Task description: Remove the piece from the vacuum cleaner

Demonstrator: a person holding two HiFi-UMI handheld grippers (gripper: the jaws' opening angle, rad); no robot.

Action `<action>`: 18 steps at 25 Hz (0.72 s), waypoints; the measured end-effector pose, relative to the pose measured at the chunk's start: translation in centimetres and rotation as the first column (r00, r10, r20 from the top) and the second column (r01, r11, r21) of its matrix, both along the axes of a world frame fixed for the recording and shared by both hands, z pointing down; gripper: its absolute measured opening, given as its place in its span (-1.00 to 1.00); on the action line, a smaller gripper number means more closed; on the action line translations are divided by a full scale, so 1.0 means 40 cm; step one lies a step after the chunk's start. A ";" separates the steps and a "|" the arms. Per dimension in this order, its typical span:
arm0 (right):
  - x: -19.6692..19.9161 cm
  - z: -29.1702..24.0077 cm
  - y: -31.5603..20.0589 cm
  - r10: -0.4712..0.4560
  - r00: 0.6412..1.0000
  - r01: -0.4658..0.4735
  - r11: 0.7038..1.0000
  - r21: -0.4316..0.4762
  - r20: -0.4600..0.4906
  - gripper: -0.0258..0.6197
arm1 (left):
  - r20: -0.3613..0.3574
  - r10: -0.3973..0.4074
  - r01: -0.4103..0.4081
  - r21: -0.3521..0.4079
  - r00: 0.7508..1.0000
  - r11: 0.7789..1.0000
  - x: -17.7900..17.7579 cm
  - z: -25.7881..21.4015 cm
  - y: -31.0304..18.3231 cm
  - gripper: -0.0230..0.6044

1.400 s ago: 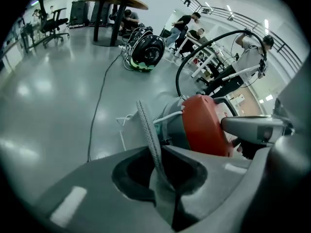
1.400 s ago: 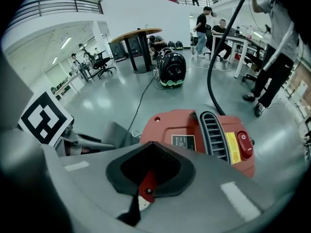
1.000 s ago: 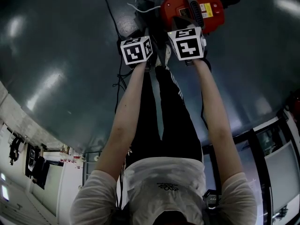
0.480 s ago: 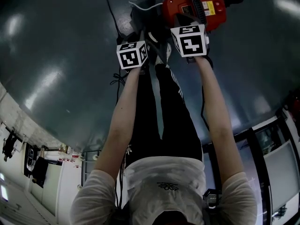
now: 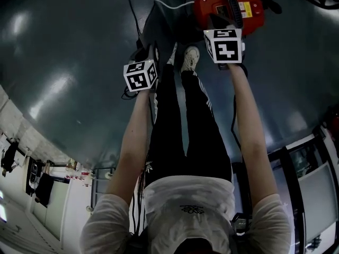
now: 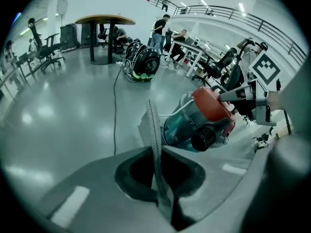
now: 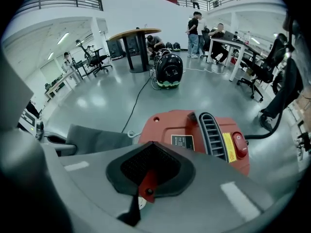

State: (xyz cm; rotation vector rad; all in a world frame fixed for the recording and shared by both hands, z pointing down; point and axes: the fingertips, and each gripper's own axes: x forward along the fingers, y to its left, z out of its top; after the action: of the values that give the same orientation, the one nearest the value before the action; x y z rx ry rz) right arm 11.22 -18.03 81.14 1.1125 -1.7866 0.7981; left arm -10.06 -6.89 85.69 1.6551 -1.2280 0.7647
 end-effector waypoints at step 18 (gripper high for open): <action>-0.034 -0.118 -0.001 0.112 0.994 -0.112 0.988 0.108 0.003 -0.85 | -0.032 -0.074 0.081 0.297 0.997 0.951 -0.046 -0.284 -0.195 -0.87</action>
State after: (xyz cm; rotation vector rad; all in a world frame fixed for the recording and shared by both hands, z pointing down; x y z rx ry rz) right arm 9.85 -18.06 76.42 1.2940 -1.7950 0.7730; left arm -11.91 -14.68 74.31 1.8380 -1.4398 0.5306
